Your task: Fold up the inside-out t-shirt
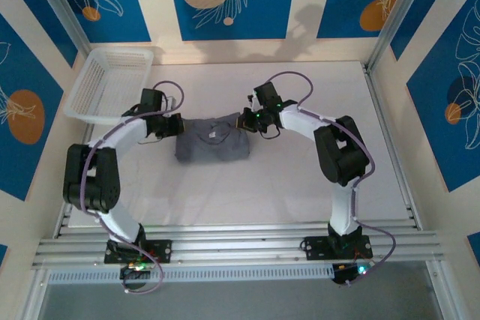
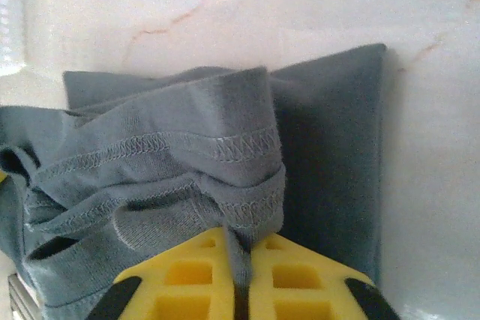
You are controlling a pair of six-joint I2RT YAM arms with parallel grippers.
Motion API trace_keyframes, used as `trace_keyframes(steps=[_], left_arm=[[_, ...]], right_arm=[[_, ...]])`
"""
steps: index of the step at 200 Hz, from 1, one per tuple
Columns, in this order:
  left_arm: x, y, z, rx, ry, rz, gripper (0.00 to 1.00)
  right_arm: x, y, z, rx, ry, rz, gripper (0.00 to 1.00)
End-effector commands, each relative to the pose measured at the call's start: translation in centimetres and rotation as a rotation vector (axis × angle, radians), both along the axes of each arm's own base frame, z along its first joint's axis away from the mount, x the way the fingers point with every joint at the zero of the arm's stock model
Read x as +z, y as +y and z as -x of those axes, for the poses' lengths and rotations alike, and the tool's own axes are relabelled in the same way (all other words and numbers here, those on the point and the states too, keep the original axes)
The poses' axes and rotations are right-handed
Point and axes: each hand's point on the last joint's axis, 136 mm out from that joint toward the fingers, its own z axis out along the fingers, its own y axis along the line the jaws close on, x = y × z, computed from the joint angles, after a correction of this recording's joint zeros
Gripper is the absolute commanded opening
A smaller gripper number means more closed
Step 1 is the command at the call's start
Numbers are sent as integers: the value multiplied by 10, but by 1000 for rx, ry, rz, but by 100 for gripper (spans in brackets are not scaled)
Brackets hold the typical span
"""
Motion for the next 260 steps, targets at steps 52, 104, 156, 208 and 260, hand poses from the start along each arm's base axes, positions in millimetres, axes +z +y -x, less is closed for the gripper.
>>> trace_keyframes(steps=[52,104,156,208,260], left_arm=[[1,-4,-34,-18,11,-2,33],[41,4,6,112,-6,109,38],[26,14,25,180,29,109,46],[21,29,26,215,63,166,77],[-5,-28,15,80,208,434,68]], right_arm=[[21,-22,6,-4,51,89,47],[62,-9,49,6,-1,80,50],[-21,31,52,59,88,159,50],[38,17,41,43,1,131,52],[53,-74,63,-395,117,-69,54]])
